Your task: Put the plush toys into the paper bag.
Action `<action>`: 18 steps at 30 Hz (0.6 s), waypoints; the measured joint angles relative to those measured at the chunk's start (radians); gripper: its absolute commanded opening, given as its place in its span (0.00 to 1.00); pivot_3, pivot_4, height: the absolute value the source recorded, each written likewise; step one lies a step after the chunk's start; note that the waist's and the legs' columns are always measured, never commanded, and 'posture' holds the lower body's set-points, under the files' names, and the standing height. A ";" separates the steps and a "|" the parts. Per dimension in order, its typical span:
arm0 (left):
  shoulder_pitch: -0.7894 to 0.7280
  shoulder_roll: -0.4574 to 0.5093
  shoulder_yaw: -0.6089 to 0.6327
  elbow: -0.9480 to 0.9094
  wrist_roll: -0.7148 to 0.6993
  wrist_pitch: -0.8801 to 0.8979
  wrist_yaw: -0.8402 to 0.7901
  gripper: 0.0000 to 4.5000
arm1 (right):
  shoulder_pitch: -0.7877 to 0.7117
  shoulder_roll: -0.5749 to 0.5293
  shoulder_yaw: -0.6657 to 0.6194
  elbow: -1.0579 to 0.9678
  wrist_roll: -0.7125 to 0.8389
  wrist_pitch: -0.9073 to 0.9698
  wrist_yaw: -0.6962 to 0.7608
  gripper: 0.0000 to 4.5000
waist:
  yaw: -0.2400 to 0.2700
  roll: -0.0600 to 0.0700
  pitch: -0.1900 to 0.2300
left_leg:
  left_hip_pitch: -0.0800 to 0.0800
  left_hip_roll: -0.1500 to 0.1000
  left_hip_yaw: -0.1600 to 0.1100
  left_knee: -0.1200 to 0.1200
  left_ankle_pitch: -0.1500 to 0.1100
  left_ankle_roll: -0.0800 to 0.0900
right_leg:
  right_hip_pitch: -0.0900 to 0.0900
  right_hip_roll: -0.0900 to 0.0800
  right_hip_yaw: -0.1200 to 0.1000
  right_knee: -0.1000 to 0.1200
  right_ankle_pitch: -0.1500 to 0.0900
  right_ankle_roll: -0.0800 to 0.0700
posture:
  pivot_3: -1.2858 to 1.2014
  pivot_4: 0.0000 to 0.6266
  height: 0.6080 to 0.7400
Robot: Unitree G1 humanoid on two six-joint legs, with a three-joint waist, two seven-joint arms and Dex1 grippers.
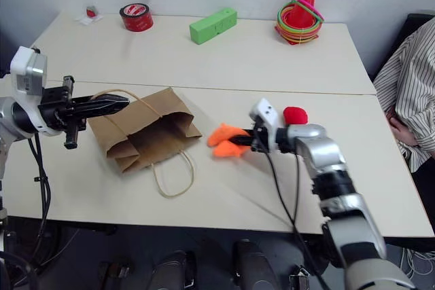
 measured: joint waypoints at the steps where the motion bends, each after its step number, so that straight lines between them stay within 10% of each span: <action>1: -0.002 -0.001 -0.002 0.000 0.000 0.002 -0.001 0.00 | 0.024 -0.006 -0.020 -0.080 0.037 0.057 -0.010 0.08 | -0.003 0.000 0.000 | 0.001 0.001 0.001 0.000 0.000 0.000 | 0.000 0.001 0.001 0.001 0.000 0.000 | 0.52 0.24 1.00; 7: -0.038 -0.022 -0.029 -0.007 -0.010 0.023 -0.011 0.00 | 0.045 0.263 0.016 -0.314 0.120 0.212 -0.247 0.08 | -0.037 0.000 0.000 | 0.004 0.001 0.000 -0.001 0.002 -0.004 | -0.002 0.004 0.003 0.008 0.001 -0.003 | 0.52 0.24 1.00; 18: -0.041 -0.029 -0.038 -0.057 -0.067 0.110 -0.020 0.00 | -0.075 0.536 0.136 -0.066 -0.037 0.032 -0.487 0.08 | -0.029 -0.001 0.000 | 0.000 0.000 0.000 -0.001 0.005 -0.006 | -0.006 0.003 0.004 0.009 0.000 -0.003 | 0.52 0.24 1.00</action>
